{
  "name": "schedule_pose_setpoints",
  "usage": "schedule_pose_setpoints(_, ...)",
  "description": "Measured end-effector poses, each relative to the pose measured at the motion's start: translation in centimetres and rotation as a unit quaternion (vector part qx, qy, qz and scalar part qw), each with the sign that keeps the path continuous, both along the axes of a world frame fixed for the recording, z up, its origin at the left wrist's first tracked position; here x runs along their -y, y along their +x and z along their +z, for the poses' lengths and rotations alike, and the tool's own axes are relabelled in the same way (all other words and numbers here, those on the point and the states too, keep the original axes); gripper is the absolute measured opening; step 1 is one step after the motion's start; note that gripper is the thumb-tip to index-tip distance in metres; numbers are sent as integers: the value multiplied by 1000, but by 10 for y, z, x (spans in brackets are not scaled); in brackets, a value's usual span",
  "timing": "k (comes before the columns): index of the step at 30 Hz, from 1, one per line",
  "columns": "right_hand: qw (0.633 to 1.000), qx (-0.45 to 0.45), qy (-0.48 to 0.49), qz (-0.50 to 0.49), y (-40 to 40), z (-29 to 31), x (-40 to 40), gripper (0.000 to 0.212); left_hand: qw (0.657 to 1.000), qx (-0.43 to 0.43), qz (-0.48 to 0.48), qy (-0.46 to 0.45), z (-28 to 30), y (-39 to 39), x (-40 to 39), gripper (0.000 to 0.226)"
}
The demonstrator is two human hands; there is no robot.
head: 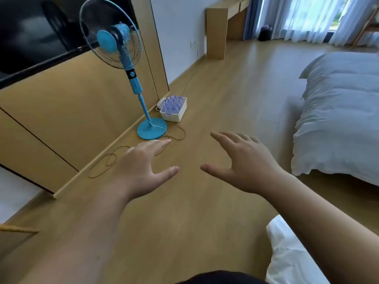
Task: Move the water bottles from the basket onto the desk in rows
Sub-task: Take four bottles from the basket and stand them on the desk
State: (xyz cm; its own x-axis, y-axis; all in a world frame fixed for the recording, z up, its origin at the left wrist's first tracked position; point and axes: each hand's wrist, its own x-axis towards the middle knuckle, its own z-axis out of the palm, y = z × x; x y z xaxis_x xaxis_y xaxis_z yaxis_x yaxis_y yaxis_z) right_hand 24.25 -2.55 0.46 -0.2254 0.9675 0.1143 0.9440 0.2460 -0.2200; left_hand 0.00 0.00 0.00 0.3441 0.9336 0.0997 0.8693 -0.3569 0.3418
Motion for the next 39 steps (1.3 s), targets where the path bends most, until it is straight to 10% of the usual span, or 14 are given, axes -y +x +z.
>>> schedule_pose_setpoints(12,995,-60,-72,32,18,-40,-143,82,996,56,44,-60,-55,22,-128,71)
schedule_pose_setpoints(39,986,-64,-149,37,100,-72,-752,79,988,-11,44,-148,-92,111,-743,70)
